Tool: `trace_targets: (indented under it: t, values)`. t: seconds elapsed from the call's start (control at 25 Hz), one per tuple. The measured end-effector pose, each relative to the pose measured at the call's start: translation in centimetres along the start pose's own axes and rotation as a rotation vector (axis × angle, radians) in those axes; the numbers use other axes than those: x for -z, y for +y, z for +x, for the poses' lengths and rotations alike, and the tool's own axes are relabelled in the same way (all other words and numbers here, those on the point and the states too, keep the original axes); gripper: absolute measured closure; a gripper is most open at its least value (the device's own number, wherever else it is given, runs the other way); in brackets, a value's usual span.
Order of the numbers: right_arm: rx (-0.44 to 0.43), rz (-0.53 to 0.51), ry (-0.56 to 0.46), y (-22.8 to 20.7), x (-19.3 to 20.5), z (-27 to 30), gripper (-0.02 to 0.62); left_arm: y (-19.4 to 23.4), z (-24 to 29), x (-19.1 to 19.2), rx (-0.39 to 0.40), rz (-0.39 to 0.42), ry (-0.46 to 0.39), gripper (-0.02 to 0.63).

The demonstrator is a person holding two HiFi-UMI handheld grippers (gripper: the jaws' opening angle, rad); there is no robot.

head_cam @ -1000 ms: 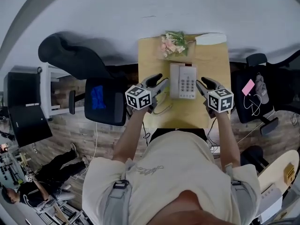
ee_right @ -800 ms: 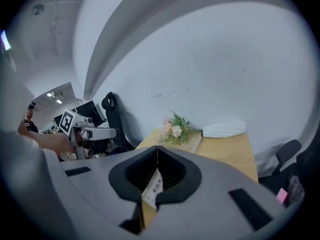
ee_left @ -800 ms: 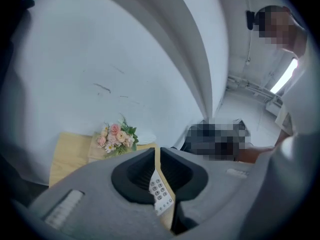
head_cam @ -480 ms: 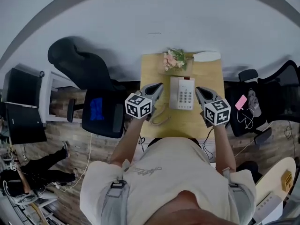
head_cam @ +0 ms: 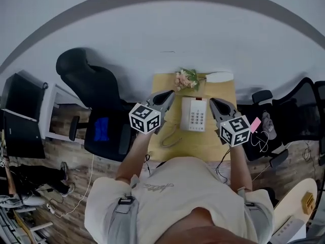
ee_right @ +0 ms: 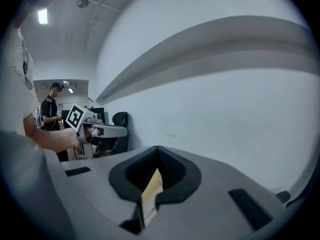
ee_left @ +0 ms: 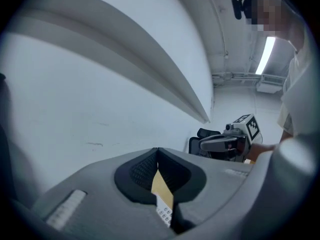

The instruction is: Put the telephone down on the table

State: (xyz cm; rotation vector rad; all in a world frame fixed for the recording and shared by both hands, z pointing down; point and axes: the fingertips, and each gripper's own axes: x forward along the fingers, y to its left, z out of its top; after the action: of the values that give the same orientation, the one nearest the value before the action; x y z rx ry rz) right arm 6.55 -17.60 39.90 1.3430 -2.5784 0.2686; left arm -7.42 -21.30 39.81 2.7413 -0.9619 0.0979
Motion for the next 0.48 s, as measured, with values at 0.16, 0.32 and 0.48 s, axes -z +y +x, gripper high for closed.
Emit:
trace_targets:
  t: [0.16, 0.32, 0.48]
  values:
    - [0.026, -0.033, -0.064, -0.4, -3.1, -1.0, 0.594, -1.1, -0.2, -3.4, 0.006, 0.072, -0.044, 0.588]
    - [0.047, -0.063, -0.118, -0.8, -5.9, -1.8, 0.594, -2.5, -0.4, -6.5, 0.014, 0.154, -0.076, 0.588]
    - [0.06, -0.093, -0.164, -1.0, -8.2, -2.5, 0.594, -3.1, -0.5, -8.7, 0.011, 0.205, -0.108, 0.588]
